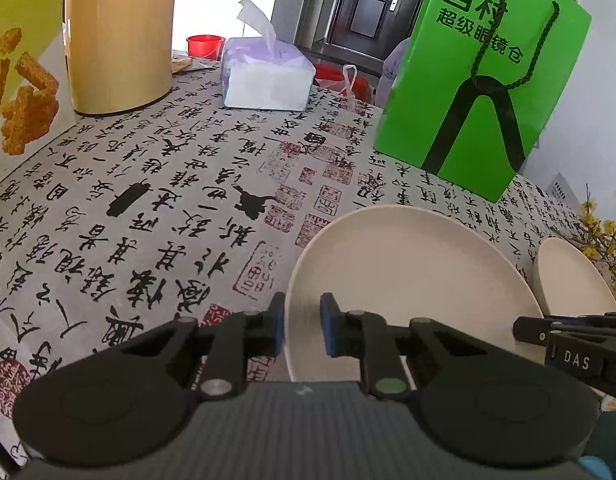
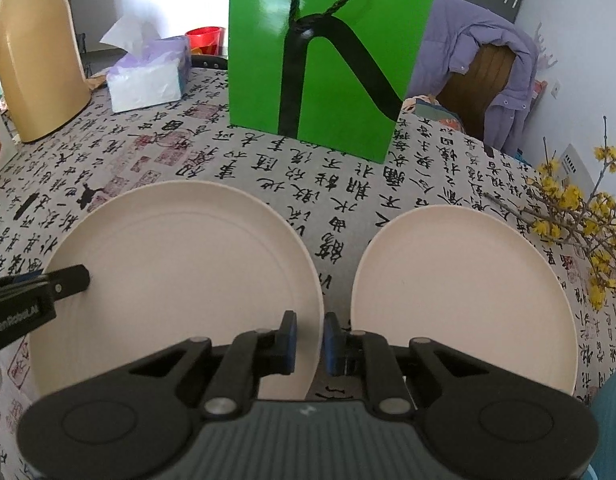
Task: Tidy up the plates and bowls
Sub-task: 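Lift both gripped cream plates upright off the table, then carry both held cream plates toward the blue bowls on the table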
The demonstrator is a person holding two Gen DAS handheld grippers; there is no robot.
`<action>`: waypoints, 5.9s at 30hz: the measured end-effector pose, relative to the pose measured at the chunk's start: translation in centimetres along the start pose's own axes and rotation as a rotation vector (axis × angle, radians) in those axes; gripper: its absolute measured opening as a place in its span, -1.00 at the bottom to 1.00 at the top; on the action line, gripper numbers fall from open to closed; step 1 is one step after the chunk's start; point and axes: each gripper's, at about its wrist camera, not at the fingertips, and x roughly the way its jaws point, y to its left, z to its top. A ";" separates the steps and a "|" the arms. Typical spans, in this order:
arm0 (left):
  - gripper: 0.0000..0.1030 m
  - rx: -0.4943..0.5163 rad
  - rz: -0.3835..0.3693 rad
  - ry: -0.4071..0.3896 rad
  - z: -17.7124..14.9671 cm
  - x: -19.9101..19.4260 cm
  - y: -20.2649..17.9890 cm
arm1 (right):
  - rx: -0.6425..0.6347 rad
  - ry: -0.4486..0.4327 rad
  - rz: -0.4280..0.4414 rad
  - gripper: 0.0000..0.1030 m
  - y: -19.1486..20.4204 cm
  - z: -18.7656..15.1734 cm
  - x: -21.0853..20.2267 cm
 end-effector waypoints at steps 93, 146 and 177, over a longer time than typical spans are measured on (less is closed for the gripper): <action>-0.64 -0.133 -0.077 -0.316 1.2 -16.7 0.2 | 0.061 -0.443 0.142 -0.86 -1.9 -2.6 -18.1; -0.64 -0.100 -0.056 -0.405 -6.2 -29.8 -2.1 | 0.078 -0.521 0.183 -0.86 -3.5 -12.5 -28.8; -0.64 -0.070 -0.062 -0.447 -10.5 -34.1 -4.9 | 0.107 -0.584 0.181 -0.86 -6.3 -17.8 -32.9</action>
